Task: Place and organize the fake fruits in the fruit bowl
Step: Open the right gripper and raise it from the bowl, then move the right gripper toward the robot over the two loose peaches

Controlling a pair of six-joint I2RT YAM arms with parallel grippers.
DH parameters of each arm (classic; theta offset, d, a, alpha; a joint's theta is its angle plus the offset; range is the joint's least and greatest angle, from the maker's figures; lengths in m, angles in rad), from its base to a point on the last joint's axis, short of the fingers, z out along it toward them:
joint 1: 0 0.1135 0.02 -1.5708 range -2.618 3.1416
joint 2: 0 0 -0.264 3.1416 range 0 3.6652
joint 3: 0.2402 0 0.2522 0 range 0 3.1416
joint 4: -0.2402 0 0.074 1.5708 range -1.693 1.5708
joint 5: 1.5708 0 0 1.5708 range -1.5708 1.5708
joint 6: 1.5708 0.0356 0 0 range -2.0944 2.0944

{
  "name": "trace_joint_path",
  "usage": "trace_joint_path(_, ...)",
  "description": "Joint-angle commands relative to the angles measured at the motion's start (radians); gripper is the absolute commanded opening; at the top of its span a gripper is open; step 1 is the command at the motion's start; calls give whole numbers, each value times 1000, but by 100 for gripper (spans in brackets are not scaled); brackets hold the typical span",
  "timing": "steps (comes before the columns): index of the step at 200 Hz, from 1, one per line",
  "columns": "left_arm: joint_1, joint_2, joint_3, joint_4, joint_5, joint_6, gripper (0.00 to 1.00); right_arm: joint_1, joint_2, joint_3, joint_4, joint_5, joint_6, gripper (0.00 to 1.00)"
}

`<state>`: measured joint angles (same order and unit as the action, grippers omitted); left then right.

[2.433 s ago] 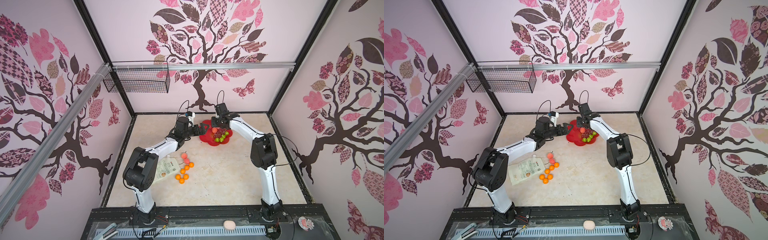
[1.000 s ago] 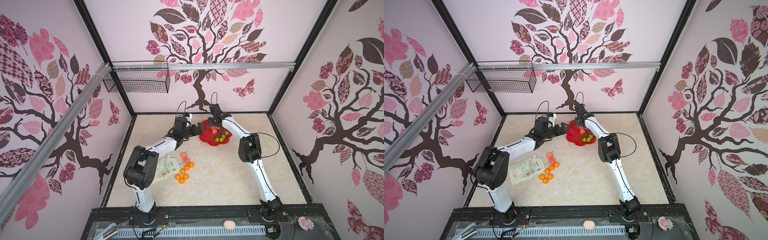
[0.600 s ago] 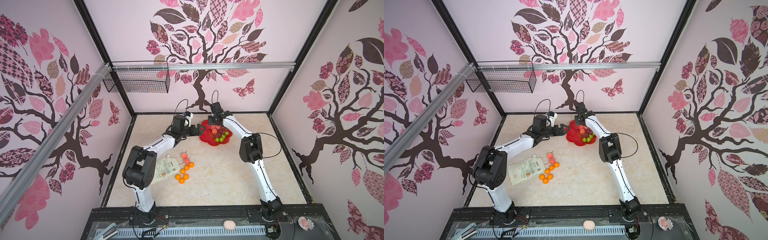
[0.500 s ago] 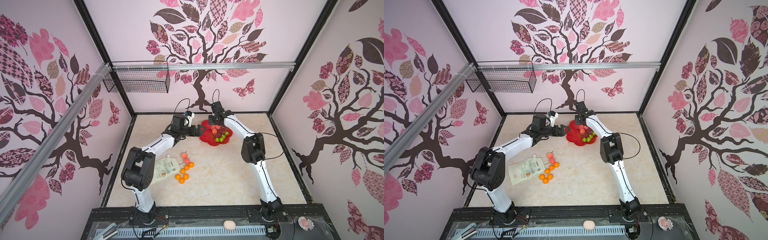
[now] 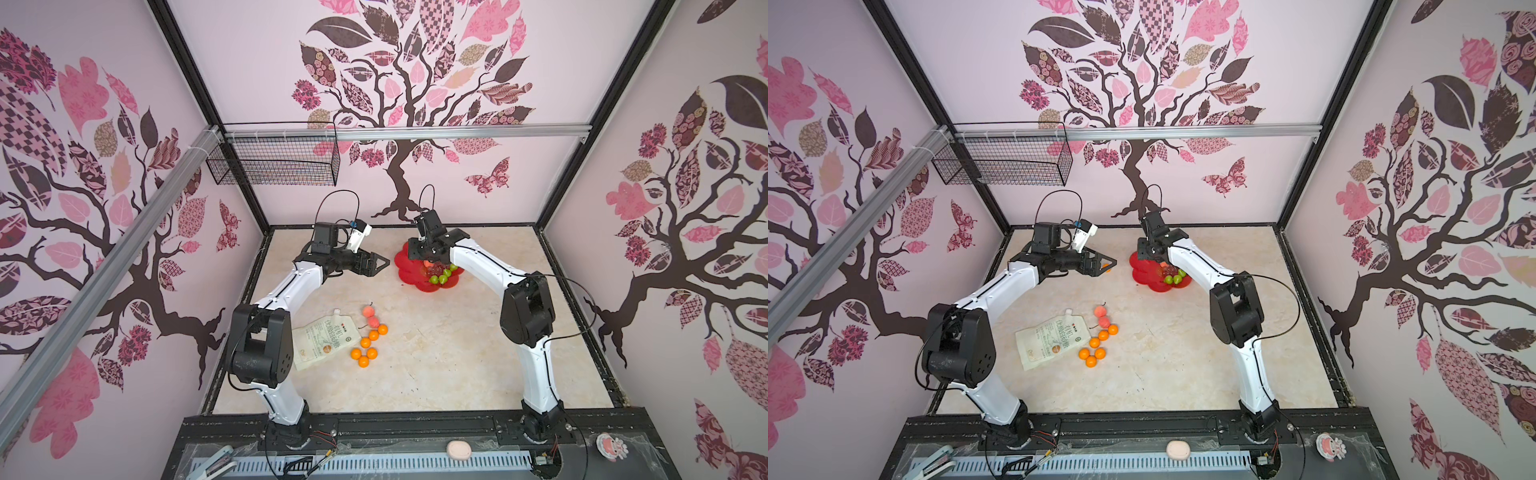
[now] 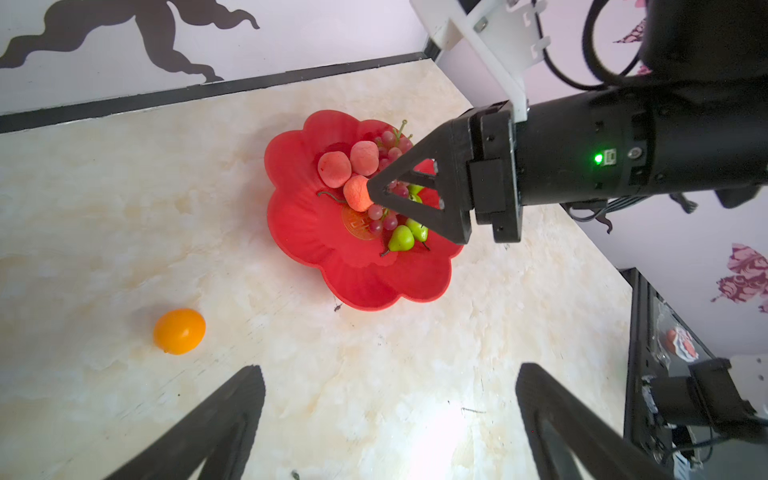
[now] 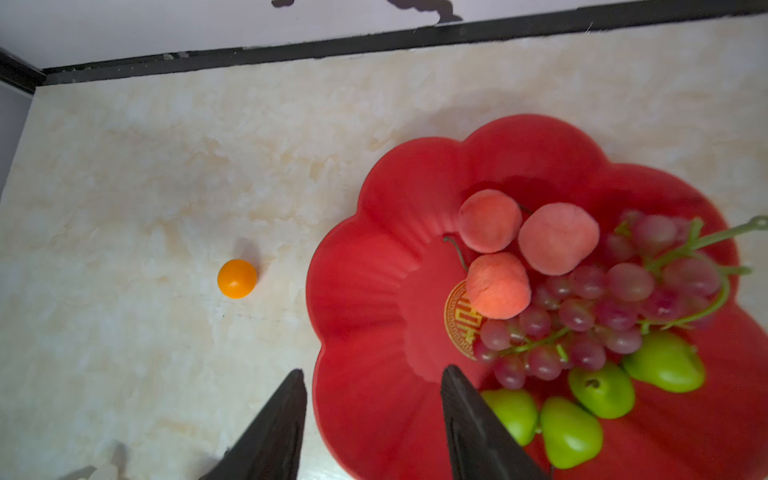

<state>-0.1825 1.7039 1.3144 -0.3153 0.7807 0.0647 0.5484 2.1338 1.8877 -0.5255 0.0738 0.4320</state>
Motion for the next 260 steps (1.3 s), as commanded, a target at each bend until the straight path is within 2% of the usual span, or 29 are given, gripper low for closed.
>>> trace_joint_path(1, 11, -50, 45, -67, 57, 102, 99, 23, -80, -28, 25, -19, 58, 54)
trace_joint_path(53, 26, -107, 6, -146, -8, 260, 98, 80, -89, -76, 12, -68, 115, 54)
trace_joint_path(95, 86, -151, -26, -197, 20, 388, 98, 146, -97, -110, 5, -102, 131, 55)
trace_joint_path(124, 126, -182, -63, -268, 186, 572, 98, 172, -104, -149, 12, -124, 152, 55)
trace_joint_path(167, 135, -211, -92, -451, 204, 892, 98, 208, -97, -165, -1, -155, 165, 55)
trace_joint_path(205, 150, -217, -96, -532, 171, 998, 98, 237, -68, -158, -29, -178, 156, 55)
trace_joint_path(245, 166, -221, -115, -562, 82, 1025, 98, 270, -38, -128, -62, -191, 138, 55)
trace_joint_path(260, 179, -218, -115, -565, 82, 1032, 98, 284, -23, -106, -82, -199, 127, 55)
